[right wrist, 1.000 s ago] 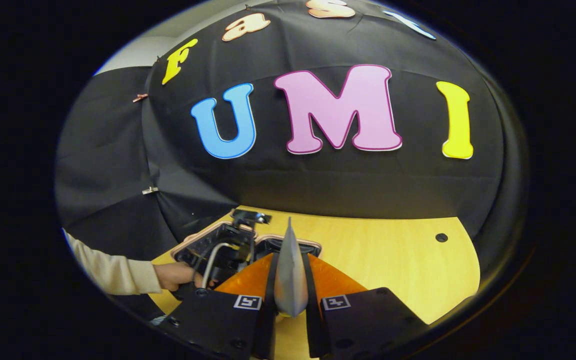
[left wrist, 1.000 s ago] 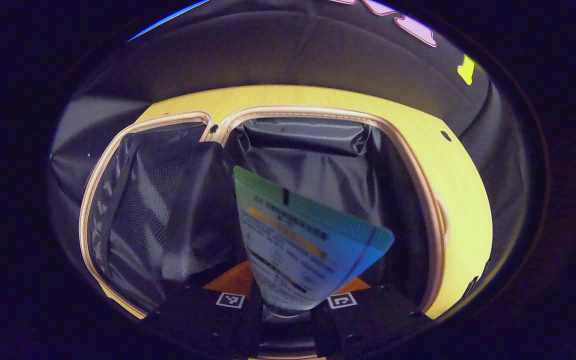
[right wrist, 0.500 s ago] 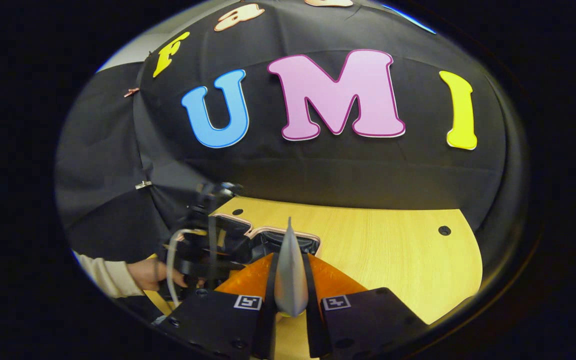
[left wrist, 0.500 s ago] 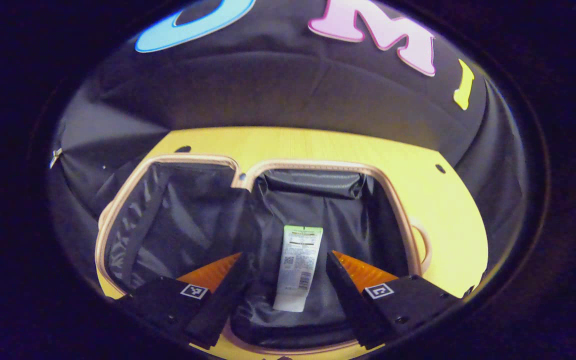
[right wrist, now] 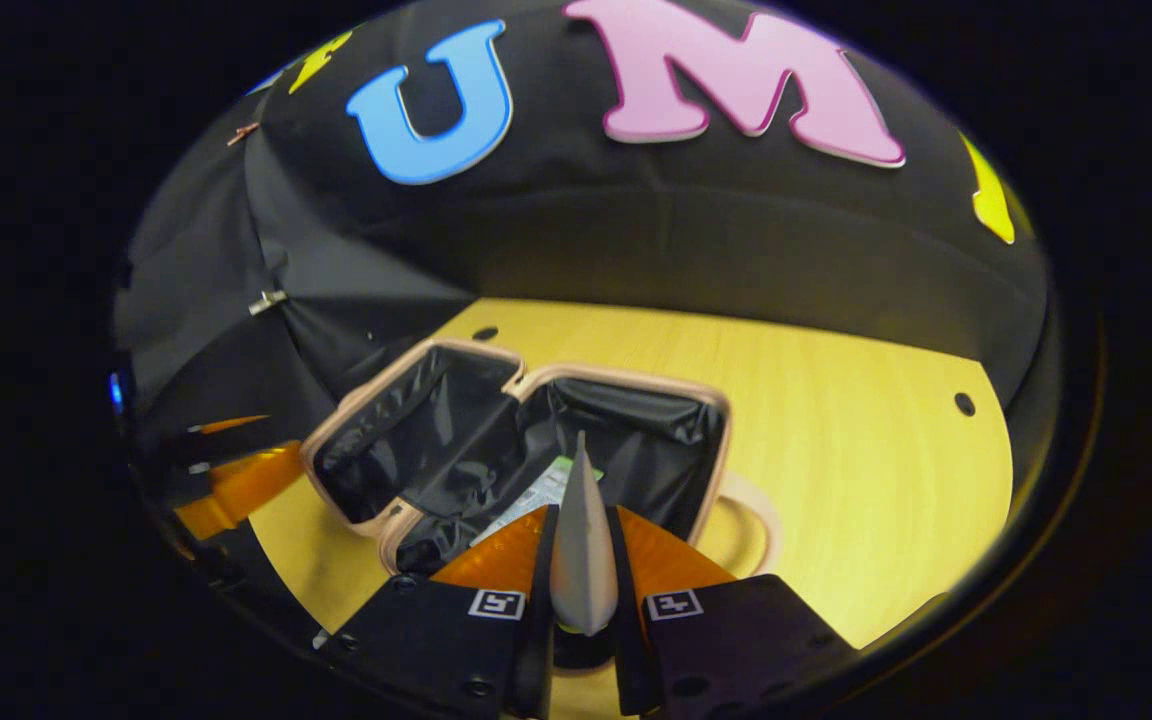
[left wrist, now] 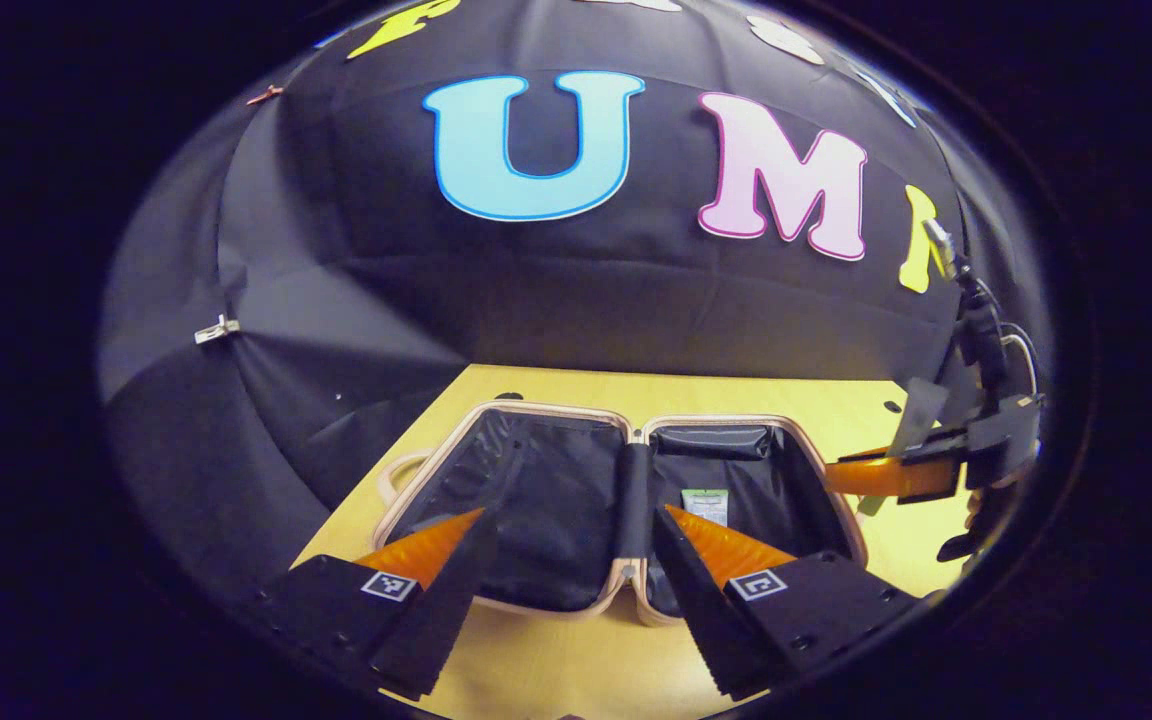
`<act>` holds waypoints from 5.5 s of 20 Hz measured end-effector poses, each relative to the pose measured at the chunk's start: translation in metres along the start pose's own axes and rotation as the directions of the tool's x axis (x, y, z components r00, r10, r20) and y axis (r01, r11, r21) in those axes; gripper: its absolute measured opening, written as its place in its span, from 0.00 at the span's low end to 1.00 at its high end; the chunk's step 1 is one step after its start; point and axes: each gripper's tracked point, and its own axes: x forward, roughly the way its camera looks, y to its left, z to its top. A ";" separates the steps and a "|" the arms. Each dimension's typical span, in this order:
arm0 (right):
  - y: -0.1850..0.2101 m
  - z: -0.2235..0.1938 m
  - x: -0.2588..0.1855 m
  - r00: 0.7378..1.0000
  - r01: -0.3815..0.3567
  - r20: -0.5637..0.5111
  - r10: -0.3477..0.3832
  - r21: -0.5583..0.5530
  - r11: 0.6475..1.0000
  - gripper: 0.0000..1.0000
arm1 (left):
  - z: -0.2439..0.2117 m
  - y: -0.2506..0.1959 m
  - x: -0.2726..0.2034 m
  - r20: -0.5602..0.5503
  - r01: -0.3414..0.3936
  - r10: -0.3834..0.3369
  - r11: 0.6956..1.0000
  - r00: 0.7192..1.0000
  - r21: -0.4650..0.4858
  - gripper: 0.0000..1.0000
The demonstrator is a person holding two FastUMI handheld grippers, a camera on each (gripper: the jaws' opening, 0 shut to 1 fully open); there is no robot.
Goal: First open the suitcase, pack the skin care products into it, and then close the suitcase.
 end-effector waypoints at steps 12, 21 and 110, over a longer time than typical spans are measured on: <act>0.000 -0.066 0.071 0.942 0.140 -0.328 -0.073 0.186 0.973 0.26 | -0.032 0.032 -0.088 -0.049 -0.163 0.160 0.985 0.986 -0.055 0.98; 0.011 -0.008 -0.013 0.988 -0.095 -0.111 0.107 0.114 0.989 0.97 | -0.035 0.049 -0.110 -0.056 -0.383 0.380 0.904 0.923 -0.190 0.97; -0.149 0.035 -0.372 0.812 0.171 0.543 -0.215 0.131 0.976 0.97 | 0.125 -0.192 -0.227 0.265 0.128 -0.122 0.992 0.956 -0.004 0.96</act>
